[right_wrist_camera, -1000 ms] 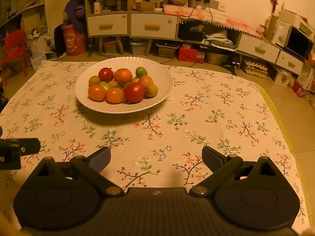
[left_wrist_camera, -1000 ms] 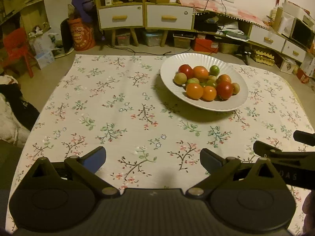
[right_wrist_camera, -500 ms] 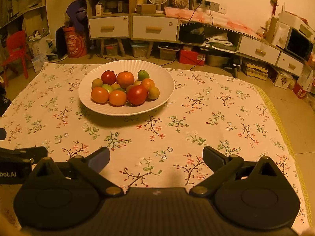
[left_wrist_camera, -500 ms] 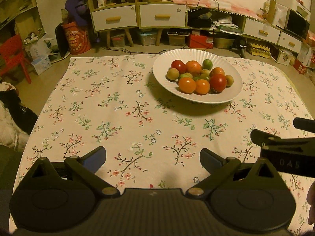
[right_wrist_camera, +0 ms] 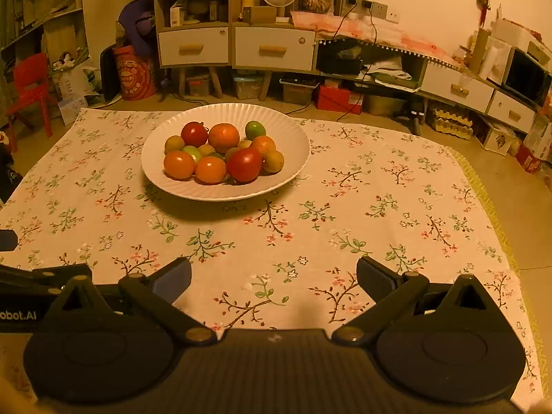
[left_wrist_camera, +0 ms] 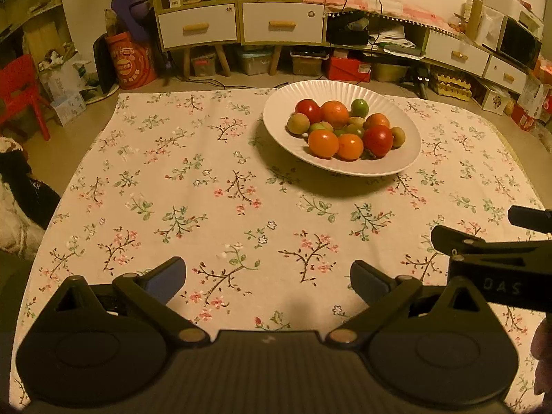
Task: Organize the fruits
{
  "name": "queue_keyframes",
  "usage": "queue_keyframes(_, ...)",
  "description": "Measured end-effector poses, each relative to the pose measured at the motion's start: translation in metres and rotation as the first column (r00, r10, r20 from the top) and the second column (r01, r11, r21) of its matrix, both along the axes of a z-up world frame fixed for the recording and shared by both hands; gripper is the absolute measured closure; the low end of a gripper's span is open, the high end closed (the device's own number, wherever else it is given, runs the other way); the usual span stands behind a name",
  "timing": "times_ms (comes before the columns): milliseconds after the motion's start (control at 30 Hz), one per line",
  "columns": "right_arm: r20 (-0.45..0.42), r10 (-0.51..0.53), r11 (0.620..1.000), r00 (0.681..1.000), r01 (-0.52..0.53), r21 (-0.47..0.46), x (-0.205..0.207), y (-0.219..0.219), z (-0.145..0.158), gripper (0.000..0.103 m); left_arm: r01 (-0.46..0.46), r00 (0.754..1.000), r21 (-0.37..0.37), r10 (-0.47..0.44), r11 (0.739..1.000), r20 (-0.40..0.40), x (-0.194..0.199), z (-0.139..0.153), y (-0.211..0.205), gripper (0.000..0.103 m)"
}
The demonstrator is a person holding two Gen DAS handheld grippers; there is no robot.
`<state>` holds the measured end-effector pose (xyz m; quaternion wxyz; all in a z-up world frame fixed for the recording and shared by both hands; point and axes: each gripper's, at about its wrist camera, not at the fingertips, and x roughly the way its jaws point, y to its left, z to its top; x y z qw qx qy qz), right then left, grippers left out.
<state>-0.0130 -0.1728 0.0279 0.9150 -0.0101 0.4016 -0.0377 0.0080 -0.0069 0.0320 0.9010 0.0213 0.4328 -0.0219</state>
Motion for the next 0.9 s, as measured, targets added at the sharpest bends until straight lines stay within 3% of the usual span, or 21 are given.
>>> queue_keyframes(900,-0.002,0.004,1.0,1.0,-0.004,0.0,-0.0007,0.0016,0.0001,0.0,0.002,1.0,-0.013,-0.003,1.0,-0.018,-0.0003,-0.0023,-0.0009,0.0)
